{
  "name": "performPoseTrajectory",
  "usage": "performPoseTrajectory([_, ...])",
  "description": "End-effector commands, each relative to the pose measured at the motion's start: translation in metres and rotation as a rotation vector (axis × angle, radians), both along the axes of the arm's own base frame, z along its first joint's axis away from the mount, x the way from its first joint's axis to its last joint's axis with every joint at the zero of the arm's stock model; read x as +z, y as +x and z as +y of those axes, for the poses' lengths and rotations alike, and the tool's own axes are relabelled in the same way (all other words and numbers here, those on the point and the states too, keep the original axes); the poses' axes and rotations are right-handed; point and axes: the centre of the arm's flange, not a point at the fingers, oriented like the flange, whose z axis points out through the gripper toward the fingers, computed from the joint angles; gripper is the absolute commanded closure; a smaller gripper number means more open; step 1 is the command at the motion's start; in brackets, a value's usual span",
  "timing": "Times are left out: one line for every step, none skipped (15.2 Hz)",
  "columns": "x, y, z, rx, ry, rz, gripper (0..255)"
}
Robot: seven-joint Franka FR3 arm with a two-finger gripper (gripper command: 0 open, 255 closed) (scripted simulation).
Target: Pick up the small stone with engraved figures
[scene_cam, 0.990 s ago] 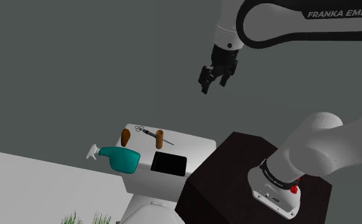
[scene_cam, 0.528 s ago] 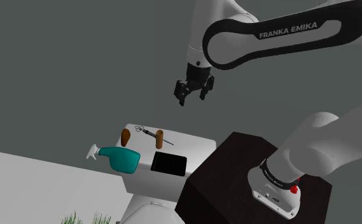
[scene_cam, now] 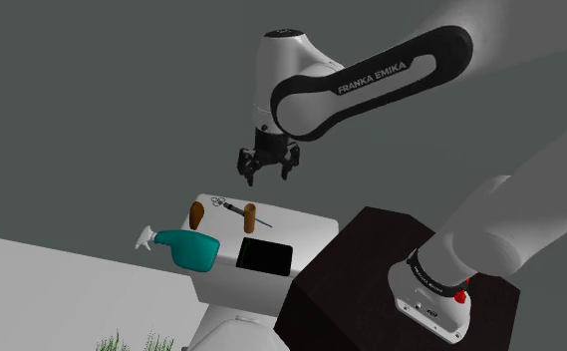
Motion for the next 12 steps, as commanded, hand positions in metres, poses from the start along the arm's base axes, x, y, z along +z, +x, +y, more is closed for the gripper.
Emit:
performPoseTrajectory([-0.016,0.016,0.015,-0.035,0.01,0.005,0])
performPoseTrajectory([-0.025,0.024,0.022,-0.051,0.015,0.008,0])
performPoseTrajectory([-0.033,0.031,0.029,-0.067,0.019,0.011,0])
performPoseTrajectory([-0.042,0.038,0.036,-0.084,0.024,0.014,0])
performPoseTrajectory([-0.05,0.045,0.042,-0.1,0.028,0.017,0])
performPoseTrajectory([-0.059,0.053,0.049,-0.116,0.032,0.019,0])
performPoseTrajectory([-0.067,0.06,0.055,-0.132,0.037,0.022,0])
performPoseTrajectory([-0.075,0.068,0.061,-0.148,0.041,0.025,0])
performPoseTrajectory([-0.084,0.076,0.067,-0.165,0.046,0.028,0])
performPoseTrajectory([-0.092,0.083,0.073,-0.181,0.05,0.031,0])
performPoseTrajectory([-0.101,0.091,0.08,-0.197,0.054,0.034,0])
performPoseTrajectory([-0.109,0.099,0.085,-0.213,0.059,0.037,0])
